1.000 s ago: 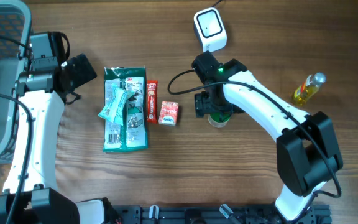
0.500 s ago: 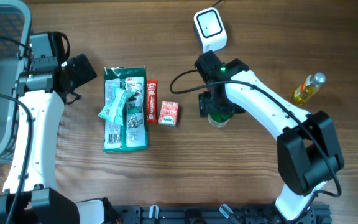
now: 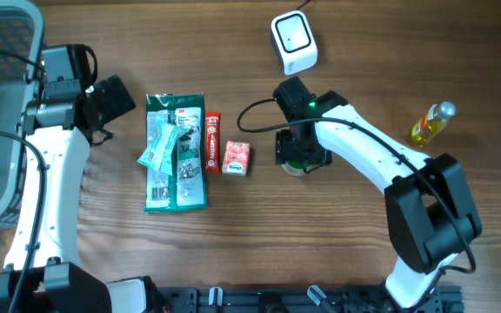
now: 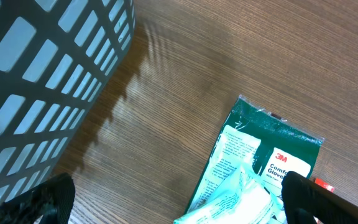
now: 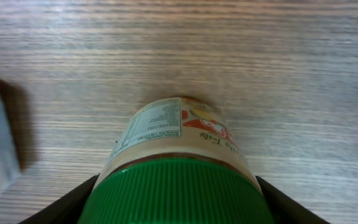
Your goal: Scan the item barcode
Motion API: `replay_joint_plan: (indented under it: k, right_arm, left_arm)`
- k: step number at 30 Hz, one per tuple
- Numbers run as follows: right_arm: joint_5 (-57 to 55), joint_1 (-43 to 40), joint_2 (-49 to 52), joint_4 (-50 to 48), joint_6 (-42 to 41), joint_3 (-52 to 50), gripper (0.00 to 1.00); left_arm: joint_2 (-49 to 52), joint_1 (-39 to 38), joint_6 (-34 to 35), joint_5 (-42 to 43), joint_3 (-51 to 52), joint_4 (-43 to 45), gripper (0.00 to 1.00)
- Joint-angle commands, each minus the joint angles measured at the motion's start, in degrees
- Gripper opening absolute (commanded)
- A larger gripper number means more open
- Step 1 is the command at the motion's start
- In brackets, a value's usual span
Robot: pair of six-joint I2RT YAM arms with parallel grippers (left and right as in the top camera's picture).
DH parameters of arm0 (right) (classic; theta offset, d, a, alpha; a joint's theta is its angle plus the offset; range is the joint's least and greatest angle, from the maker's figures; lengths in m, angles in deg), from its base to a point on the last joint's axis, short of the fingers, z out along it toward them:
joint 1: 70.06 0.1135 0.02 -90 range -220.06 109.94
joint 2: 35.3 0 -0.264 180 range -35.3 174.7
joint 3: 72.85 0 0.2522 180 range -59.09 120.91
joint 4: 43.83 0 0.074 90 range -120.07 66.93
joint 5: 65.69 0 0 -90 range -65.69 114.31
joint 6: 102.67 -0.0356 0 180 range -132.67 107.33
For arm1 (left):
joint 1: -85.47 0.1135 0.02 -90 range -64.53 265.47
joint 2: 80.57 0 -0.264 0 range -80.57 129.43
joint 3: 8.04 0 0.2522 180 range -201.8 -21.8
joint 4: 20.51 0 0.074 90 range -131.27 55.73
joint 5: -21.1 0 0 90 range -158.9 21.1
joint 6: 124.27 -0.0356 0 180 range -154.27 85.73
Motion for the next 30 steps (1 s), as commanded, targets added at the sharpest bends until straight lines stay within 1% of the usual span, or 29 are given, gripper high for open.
replay_joint_plan:
  k: [1, 2, 3, 9, 14, 15, 16, 17, 18, 20, 21, 23, 24, 25, 26, 29, 30]
  right_arm:
    - [-1.05, -0.02, 0.66, -1.77, -1.27, -0.28, 0.76]
    - [-1.64, -0.02, 0.66, -1.9, -1.29, -0.28, 0.8]
    - [-1.62, -0.02, 0.66, -2.01, -1.27, -0.31, 0.81]
    - [-1.55, 0.0, 0.66, -4.81, -1.29, -1.92, 0.81]
    - [-2.82, -0.02, 0.66, -7.52, -1.11, -4.02, 0.79]
    - [-3.32, -0.02, 0.66, -7.61, 0.28, -4.02, 0.78]
    - [-3.34, -0.02, 0.66, -7.69, 0.96, -4.02, 0.76]
    - [-3.32, -0.02, 0.63, -7.8, 1.4, -4.0, 0.72]
    - [-3.3, -0.02, 0.61, -7.8, 1.11, -3.87, 0.65]
    - [-3.3, -0.13, 0.61, -7.69, -0.7, -3.43, 0.55]
    - [-3.28, -0.42, 0.61, -7.34, -2.29, -3.1, 0.54]
    - [-2.91, -1.25, 0.26, -6.67, -4.0, -2.93, 0.54]
    - [-2.75, -1.84, -0.24, -5.97, -4.87, -2.93, 0.61]
    - [-2.64, -2.34, -0.83, -5.79, -4.33, -2.91, 0.77]
    - [-2.67, -2.49, -1.22, -6.08, -2.58, -2.91, 0.84]
    - [-2.67, -2.49, -1.42, -6.23, 3.96, -1.42, 1.0]
    - [-2.64, -2.49, -1.42, -6.25, 6.51, -0.9, 1.0]
  left_arm:
    - [-0.11, 0.33, 0.72, -0.11, -0.33, 0.17, 1.0]
    - [-0.11, 0.33, 0.74, -0.11, -0.33, 0.15, 1.0]
    - [-0.11, 0.33, 0.72, -0.11, -0.33, 0.17, 1.0]
    - [-0.11, 0.33, 0.72, -0.11, -0.33, 0.17, 1.0]
    - [-0.11, 0.33, 0.72, -0.11, -0.33, 0.15, 1.0]
    - [-0.11, 0.33, 0.74, -0.11, -0.33, 0.15, 1.0]
    - [-0.11, 0.33, 0.72, -0.11, -0.33, 0.17, 1.0]
    - [-0.11, 0.33, 0.74, -0.11, -0.33, 0.17, 1.0]
    - [-0.11, 0.33, 0.72, -0.11, -0.33, 0.17, 1.0]
    - [-0.11, 0.33, 0.74, -0.11, -0.33, 0.17, 1.0]
    - [-0.11, 0.33, 0.72, -0.11, -0.33, 0.15, 1.0]
    - [-0.11, 0.33, 0.72, -0.11, -0.33, 0.17, 1.0]
    - [-0.11, 0.33, 0.74, -0.11, -0.33, 0.17, 1.0]
    - [-0.11, 0.33, 0.72, -0.11, -0.33, 0.15, 1.0]
    - [-0.11, 0.33, 0.74, -0.11, -0.33, 0.15, 1.0]
    - [-0.11, 0.33, 0.72, -0.11, -0.33, 0.15, 1.0]
    - [-0.11, 0.33, 0.74, -0.11, -0.33, 0.15, 1.0]
